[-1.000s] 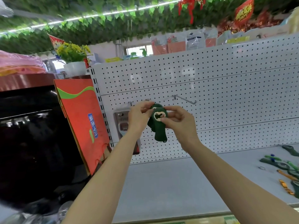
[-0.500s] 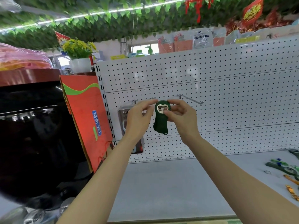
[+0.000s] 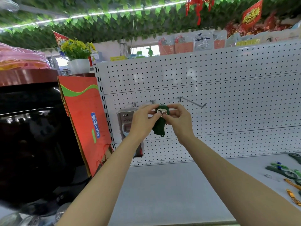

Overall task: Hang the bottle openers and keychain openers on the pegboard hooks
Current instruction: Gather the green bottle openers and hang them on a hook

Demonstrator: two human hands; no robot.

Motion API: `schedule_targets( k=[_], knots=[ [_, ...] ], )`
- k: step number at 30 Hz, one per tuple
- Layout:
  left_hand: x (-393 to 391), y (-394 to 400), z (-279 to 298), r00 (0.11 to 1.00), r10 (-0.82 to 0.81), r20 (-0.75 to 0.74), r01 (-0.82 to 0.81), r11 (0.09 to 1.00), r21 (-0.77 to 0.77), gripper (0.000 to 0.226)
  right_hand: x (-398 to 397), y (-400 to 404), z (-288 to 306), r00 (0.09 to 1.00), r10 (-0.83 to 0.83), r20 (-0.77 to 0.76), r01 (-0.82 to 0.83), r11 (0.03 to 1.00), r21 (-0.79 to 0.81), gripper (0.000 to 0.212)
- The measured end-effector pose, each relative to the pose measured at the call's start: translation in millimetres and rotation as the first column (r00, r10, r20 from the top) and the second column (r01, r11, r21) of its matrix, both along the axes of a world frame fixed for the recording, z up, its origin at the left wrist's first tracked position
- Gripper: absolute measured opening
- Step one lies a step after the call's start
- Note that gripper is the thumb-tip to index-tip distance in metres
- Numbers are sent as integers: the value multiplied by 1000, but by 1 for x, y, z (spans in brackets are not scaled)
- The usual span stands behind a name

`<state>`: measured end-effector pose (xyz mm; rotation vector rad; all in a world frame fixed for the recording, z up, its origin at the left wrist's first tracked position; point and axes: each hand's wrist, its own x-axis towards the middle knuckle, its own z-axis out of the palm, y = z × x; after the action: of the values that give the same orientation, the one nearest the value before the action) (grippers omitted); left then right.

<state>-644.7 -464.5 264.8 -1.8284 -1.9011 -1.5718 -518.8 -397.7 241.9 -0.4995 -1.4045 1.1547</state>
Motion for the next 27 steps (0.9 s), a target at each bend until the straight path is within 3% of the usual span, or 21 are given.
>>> schedule_targets(
  k=[10, 18, 24, 27],
  knots=[
    [1, 2, 1, 998, 21, -66, -24, 999, -45, 42, -4, 15, 1, 984, -128, 123, 123, 991, 55, 29],
    [3, -14, -10, 993, 18, -113, -31, 993, -116, 55, 14, -2, -4, 925, -313, 214, 253, 930, 268, 33],
    [13, -35, -41, 951, 108, -291, -166, 969, -183, 70, 50, -17, -26, 791, -538, 291, 325, 773, 544, 33],
    [26, -45, -59, 909, 186, -374, -257, 954, -152, 65, 74, -21, -39, 690, -636, 345, 311, 691, 652, 35]
  ],
)
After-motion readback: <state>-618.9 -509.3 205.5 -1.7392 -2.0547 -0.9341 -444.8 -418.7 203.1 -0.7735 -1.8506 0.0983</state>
